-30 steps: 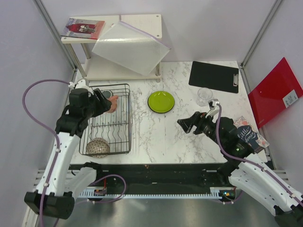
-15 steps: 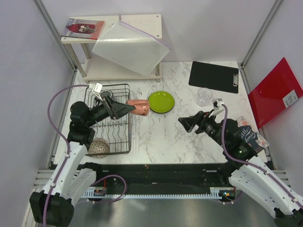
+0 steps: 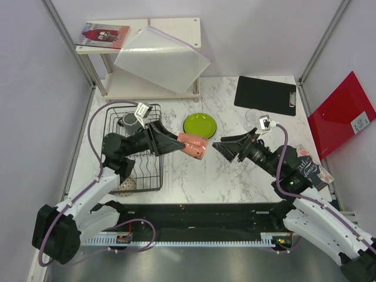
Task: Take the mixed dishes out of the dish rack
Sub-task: Pick up the cup from the dish rack.
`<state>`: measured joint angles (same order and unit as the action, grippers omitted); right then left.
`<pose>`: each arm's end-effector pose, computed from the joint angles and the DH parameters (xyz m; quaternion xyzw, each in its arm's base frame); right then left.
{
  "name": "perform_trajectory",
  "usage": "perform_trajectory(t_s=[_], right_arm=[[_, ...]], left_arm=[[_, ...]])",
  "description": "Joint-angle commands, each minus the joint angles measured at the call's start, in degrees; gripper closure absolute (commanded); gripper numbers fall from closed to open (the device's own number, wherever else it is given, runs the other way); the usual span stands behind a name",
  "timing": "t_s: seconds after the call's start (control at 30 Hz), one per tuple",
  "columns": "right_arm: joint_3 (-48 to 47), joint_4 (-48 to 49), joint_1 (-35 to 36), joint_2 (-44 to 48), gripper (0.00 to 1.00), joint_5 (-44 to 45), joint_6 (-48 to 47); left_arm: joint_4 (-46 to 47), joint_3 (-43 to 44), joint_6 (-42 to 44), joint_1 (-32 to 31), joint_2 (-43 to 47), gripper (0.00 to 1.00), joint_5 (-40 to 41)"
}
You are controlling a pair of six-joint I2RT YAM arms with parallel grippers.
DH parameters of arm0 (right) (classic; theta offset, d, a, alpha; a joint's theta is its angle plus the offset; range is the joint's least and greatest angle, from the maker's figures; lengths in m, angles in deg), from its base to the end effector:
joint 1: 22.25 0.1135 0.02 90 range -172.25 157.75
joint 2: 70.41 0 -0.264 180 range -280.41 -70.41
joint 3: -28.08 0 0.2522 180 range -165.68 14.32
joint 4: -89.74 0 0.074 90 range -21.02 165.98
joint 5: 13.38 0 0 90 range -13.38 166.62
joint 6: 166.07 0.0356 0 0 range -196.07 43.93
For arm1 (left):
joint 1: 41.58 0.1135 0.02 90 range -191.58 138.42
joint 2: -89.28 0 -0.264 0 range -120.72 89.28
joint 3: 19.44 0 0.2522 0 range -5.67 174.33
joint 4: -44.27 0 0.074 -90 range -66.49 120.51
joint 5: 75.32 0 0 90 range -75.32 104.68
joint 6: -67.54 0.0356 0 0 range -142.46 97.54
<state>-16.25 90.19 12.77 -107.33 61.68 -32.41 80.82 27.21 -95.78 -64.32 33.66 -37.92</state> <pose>0.1310 0.1030 0.3194 -0.0487 0.6569 0.5399 0.5240 0.1779 -0.1052 0.3363 0.1442 0.5819 -0.7236 0.3421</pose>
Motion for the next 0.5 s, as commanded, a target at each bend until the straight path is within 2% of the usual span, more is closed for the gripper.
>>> perform_trajectory(t_s=[0.0, 0.2, 0.47], right_arm=[[-2.4, 9.9, 0.1, -3.0, 0.14, -4.0, 2.7], [-3.6, 13.8, 0.1, -6.7, 0.14, -7.0, 4.1], [-3.5, 19.2, 0.2, -11.1, 0.23, -11.6, 7.0]], left_arm=[[5.0, 3.9, 1.7, -4.5, -3.1, 0.98, 3.7], [5.3, 4.6, 2.7, -6.7, -5.6, 0.98, 5.3], [5.3, 4.6, 3.2, -8.5, -8.1, 0.98, 5.5]])
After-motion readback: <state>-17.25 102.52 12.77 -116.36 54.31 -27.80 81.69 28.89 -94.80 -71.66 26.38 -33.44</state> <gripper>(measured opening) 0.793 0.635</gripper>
